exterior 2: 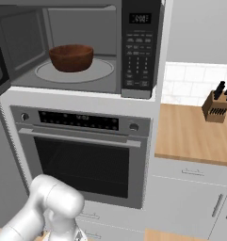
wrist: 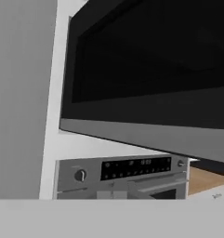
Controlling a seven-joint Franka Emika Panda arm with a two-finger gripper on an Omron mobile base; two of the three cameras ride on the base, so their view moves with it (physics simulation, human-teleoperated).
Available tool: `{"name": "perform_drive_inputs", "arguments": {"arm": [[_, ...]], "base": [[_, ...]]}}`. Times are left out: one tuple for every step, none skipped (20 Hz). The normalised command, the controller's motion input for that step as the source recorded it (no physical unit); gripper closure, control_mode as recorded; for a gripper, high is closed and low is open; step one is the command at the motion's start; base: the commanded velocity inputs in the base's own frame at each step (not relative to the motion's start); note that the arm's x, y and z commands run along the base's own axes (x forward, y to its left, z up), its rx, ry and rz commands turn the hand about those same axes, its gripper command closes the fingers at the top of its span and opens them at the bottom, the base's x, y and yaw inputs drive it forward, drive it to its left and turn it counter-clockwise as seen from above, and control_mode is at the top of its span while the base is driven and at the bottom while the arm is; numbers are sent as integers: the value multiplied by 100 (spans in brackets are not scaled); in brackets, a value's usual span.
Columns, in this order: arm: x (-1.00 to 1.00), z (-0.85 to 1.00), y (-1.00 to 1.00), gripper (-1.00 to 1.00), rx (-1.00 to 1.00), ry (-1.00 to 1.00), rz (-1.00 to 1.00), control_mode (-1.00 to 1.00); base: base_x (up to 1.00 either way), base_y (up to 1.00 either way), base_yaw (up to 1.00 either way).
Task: Open the microwave, place the bowl with waffle inside the microwave, then close the microwave door and turn it on.
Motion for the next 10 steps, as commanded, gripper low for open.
{"name": "perform_drive_inputs", "arguments": {"arm": [[100, 0, 0, 100, 0, 0, -26, -100], [100, 0, 0, 100, 0, 0, -29, -100], [86, 0, -4, 100, 0, 0, -30, -100], [79, 1, -8, 100, 0, 0, -26, -100], [76, 9, -9, 100, 0, 0, -25, -100], [56, 14, -19, 100, 0, 0, -25, -100], [29, 22, -36, 100, 0, 0, -23, -100], [0, 31, -71, 100, 0, 0, -23, -100], [0, 29, -76, 100, 0, 0, -23, -100], [-15, 32, -92, 100, 0, 0, -23, -100]], "base": [[0, 0, 0], [0, 0, 0], [0, 0, 0], [0, 0, 0], [0, 0, 0], [0, 0, 0], [0, 0, 0], [0, 0, 0], [0, 0, 0], [0, 0, 0]]}}
